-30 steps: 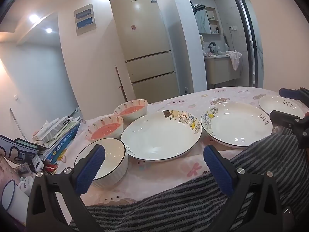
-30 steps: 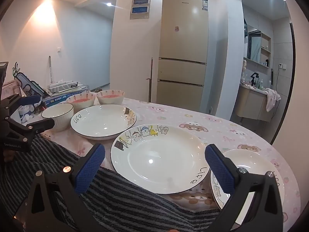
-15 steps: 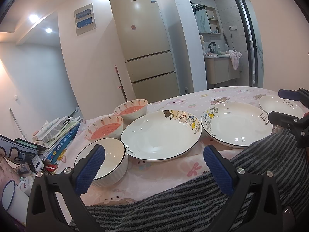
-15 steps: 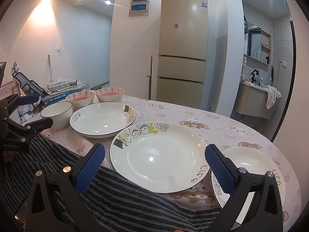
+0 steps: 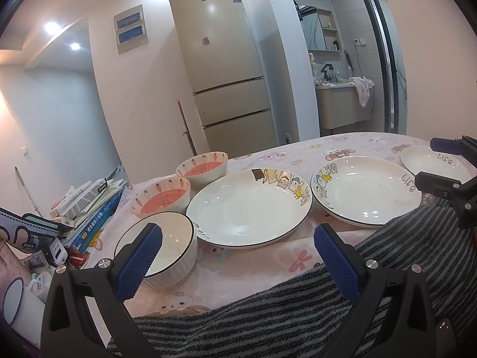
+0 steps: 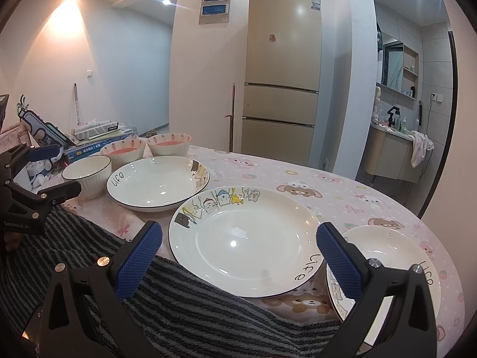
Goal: Organize plates and bowls
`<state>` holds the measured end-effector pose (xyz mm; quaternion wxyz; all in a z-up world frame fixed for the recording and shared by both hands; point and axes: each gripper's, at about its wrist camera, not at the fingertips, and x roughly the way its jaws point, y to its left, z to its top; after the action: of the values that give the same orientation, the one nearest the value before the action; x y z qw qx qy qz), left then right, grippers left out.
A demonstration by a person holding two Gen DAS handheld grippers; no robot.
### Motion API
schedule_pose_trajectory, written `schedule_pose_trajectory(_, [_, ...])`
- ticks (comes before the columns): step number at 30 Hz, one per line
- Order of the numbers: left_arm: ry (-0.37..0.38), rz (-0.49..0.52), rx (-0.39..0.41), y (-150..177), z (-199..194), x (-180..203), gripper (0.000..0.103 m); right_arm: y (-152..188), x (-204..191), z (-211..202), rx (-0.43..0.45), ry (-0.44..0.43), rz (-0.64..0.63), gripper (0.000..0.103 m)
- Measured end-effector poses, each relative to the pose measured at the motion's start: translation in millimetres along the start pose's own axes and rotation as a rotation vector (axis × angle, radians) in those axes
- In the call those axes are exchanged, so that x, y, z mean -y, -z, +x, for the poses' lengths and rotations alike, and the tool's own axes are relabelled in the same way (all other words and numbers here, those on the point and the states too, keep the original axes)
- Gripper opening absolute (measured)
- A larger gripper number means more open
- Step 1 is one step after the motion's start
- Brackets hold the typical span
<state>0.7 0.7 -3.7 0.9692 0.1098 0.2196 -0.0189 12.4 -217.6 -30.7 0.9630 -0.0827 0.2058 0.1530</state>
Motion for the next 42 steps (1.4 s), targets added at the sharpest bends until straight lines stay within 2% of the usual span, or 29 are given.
schedule_pose_trajectory(25, [-0.007,0.01,0.0,3.3,0.1,-0.5,0.103,1.1,1.1,1.3,-0.008,-0.003,0.012,0.103])
schedule_pose_trajectory(30, [0.01,0.038,0.025,4.6,-0.7,0.7,0.103,1.3,2.7,2.1,-0.014,-0.007,0.02,0.103])
schedule_pose_trajectory(35, [-0.016,0.09,0.015,5.8,3.2,6.6,0.103,1.4,3.0,1.5,-0.016,-0.008,0.022,0.103])
schedule_pose_trajectory(42, [-0.014,0.088,0.012,4.3,3.1,7.1,0.103,0.7,3.6,2.2,-0.015,-0.01,0.021,0.103])
